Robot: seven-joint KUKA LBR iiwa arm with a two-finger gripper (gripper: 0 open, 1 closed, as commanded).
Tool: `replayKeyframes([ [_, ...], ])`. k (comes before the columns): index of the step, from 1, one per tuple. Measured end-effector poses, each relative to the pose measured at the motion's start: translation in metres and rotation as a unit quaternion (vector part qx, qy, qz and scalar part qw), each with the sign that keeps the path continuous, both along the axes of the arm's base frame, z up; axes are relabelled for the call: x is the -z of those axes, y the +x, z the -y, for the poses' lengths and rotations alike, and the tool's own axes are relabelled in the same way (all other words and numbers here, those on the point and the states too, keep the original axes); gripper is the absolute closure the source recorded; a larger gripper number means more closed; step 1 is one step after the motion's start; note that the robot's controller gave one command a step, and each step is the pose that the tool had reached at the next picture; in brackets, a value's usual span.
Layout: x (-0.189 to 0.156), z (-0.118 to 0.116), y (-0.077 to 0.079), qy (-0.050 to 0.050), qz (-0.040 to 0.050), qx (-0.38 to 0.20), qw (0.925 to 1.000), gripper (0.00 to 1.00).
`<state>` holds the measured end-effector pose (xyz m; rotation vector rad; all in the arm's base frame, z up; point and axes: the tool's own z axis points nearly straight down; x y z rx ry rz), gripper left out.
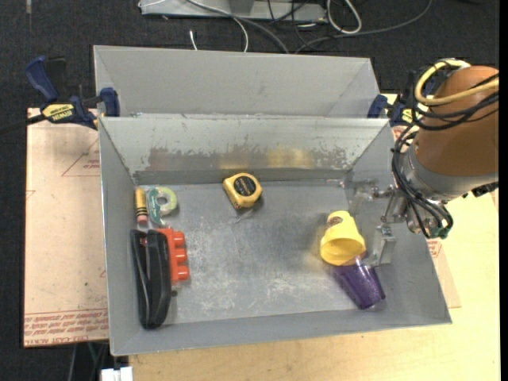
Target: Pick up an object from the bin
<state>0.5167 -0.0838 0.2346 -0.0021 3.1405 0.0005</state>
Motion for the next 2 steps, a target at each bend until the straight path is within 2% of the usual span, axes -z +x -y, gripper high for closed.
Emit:
replayKeyframes([
  [1, 0.0, 0.0, 0.0, 0.0, 0.0, 0.0, 1.0, 0.0],
  [2, 0.016, 0.008, 0.008, 0.0, 0.0019, 0.081, 0.9967, 0.0],
])
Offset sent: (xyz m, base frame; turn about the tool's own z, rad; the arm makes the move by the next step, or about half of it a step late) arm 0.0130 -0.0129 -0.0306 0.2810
